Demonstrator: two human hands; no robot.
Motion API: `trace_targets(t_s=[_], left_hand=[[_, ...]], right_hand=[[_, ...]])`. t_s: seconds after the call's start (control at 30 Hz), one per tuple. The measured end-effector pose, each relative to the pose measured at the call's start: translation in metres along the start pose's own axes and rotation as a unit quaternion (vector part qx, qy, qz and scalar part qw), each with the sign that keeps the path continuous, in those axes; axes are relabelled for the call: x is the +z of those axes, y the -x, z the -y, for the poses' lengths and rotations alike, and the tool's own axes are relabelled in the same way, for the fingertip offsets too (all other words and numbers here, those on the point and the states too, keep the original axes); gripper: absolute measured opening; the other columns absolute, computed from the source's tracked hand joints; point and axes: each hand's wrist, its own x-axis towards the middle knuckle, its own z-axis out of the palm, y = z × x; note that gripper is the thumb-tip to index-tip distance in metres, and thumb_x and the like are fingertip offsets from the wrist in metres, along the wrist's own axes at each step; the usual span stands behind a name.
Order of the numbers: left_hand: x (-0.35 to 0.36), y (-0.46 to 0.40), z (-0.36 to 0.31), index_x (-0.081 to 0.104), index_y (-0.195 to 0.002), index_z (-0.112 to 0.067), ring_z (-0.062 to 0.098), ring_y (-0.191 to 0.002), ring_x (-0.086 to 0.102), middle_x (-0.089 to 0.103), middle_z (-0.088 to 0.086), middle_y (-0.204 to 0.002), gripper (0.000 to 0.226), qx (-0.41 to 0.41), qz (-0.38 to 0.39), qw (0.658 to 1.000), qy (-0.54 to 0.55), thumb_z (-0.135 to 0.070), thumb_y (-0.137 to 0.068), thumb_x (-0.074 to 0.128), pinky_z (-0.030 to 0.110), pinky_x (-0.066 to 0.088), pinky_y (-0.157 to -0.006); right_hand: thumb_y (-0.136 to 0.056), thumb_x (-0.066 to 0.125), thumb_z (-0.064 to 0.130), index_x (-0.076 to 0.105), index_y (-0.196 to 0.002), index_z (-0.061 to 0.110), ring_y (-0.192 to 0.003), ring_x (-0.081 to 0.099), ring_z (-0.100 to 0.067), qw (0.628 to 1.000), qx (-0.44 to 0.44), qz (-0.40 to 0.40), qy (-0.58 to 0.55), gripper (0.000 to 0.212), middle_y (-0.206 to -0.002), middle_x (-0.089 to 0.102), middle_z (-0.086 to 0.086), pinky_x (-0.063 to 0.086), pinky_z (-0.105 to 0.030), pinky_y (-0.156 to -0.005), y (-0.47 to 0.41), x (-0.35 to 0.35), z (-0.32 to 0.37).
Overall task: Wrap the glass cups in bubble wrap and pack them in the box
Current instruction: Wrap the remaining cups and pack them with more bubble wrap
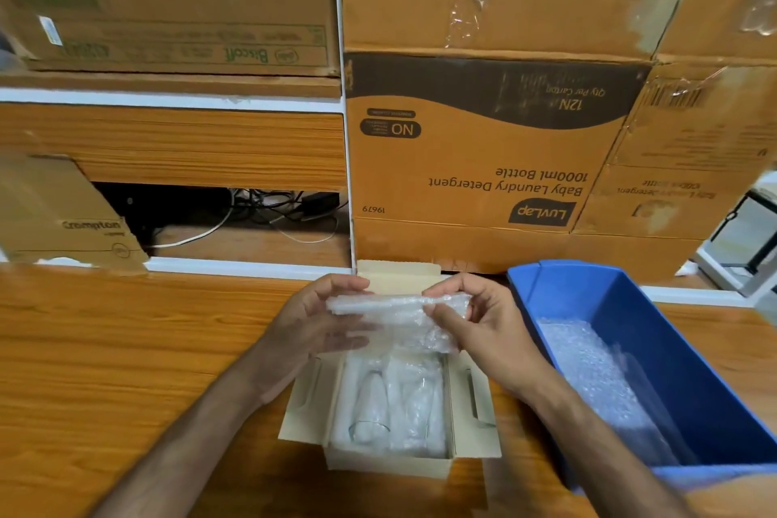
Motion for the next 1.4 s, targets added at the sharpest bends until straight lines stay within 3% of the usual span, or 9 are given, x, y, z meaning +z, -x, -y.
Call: trace_targets(t_s=[0.13,0.27,0.43,0.53,0.63,0.8,1.03,1.2,1.4], left_hand=[[-0.001,-0.001,0.001,0.072,-0.113,-0.007,0.029,-0.091,0.076,0.073,0.013,-0.121,0.022,0.005,-0.002,0.999,-0.041,0.001,-0.1,0.055,0.029,0.062,-0.07],[0.002,-0.001,0.009,0.07,-0.091,0.004,0.034,-0.101,0.075,0.073,0.019,-0.12,0.033,-0.014,-0.012,0.999,0.031,0.005,-0.104,0.04,0.028,0.063,-0.074],[0.001,-0.005,0.02,0.072,-0.106,-0.001,0.028,-0.113,0.07,0.074,0.011,-0.121,0.036,-0.001,-0.024,1.0,0.015,-0.034,-0.093,0.063,0.032,0.06,-0.083],[0.007,-0.01,0.026,0.07,-0.119,-0.016,0.021,-0.111,0.072,0.075,0.005,-0.118,0.046,0.025,-0.046,0.992,-0.114,-0.016,-0.077,0.088,0.032,0.061,-0.089],[0.007,-0.014,0.03,0.068,-0.129,-0.016,0.019,-0.116,0.07,0.073,0.005,-0.123,0.05,0.028,-0.013,0.994,-0.1,-0.006,-0.082,0.08,0.034,0.059,-0.095],[0.006,-0.022,0.035,0.073,-0.119,-0.015,0.016,-0.111,0.071,0.077,-0.002,-0.114,0.024,0.061,0.007,0.98,-0.188,-0.008,-0.097,0.066,0.03,0.06,-0.089],[0.001,-0.02,0.046,0.066,-0.108,-0.023,0.017,-0.103,0.068,0.07,-0.006,-0.103,0.011,0.107,0.047,0.934,-0.337,-0.017,-0.105,0.056,0.036,0.056,-0.088],[-0.004,-0.02,0.052,0.062,-0.095,-0.016,0.015,-0.103,0.068,0.064,0.002,-0.1,0.024,0.047,0.078,0.956,-0.279,0.007,-0.095,0.058,0.023,0.054,-0.082],[-0.019,-0.018,0.068,0.076,-0.104,-0.032,0.006,-0.118,0.064,0.073,-0.014,-0.117,0.015,-0.064,0.134,0.945,-0.292,-0.033,-0.089,0.079,0.034,0.049,-0.104]], right_hand=[[-0.092,0.062,-0.012,0.082,-0.087,0.009,-0.088,0.071,-0.017,0.999,0.011,0.005,-0.035,0.029,-0.106,0.075,-0.003,0.055,-0.026,-0.064,0.001,-0.001,0.0],[-0.086,0.072,0.009,0.084,-0.095,0.007,-0.12,0.065,-0.014,0.987,0.087,0.052,-0.121,0.014,-0.124,0.072,-0.002,0.057,-0.03,-0.09,0.007,-0.001,-0.009],[-0.091,0.076,0.001,0.081,-0.103,0.013,-0.1,0.072,-0.014,1.0,0.011,0.0,-0.029,0.017,-0.108,0.076,0.004,0.057,-0.027,-0.074,0.012,0.002,-0.013],[-0.087,0.076,-0.006,0.07,-0.119,0.008,-0.091,0.074,-0.006,0.996,0.018,-0.011,-0.085,0.035,-0.105,0.078,0.004,0.058,-0.019,-0.069,0.012,0.001,-0.012],[-0.089,0.076,-0.003,0.071,-0.119,0.009,-0.092,0.076,-0.007,0.994,0.055,-0.003,-0.099,0.033,-0.105,0.079,0.01,0.058,-0.017,-0.071,0.01,-0.001,-0.015],[-0.098,0.068,0.007,0.075,-0.105,0.008,-0.083,0.074,-0.026,0.997,0.054,0.023,-0.043,0.01,-0.093,0.076,-0.016,0.06,-0.033,-0.071,0.009,-0.002,-0.032],[-0.088,0.075,-0.001,0.084,-0.094,0.012,-0.109,0.072,-0.015,0.99,0.119,0.016,-0.07,0.016,-0.109,0.079,0.0,0.055,-0.036,-0.099,0.01,0.003,-0.038],[-0.089,0.076,-0.003,0.077,-0.11,0.011,-0.099,0.075,-0.014,0.989,0.133,0.031,-0.059,0.025,-0.103,0.08,-0.001,0.061,-0.03,-0.084,0.013,0.001,-0.044],[-0.093,0.076,0.006,0.081,-0.106,0.019,-0.105,0.072,-0.008,0.986,0.118,0.083,0.079,0.019,-0.111,0.078,0.009,0.058,-0.031,-0.092,0.021,0.0,-0.068]])
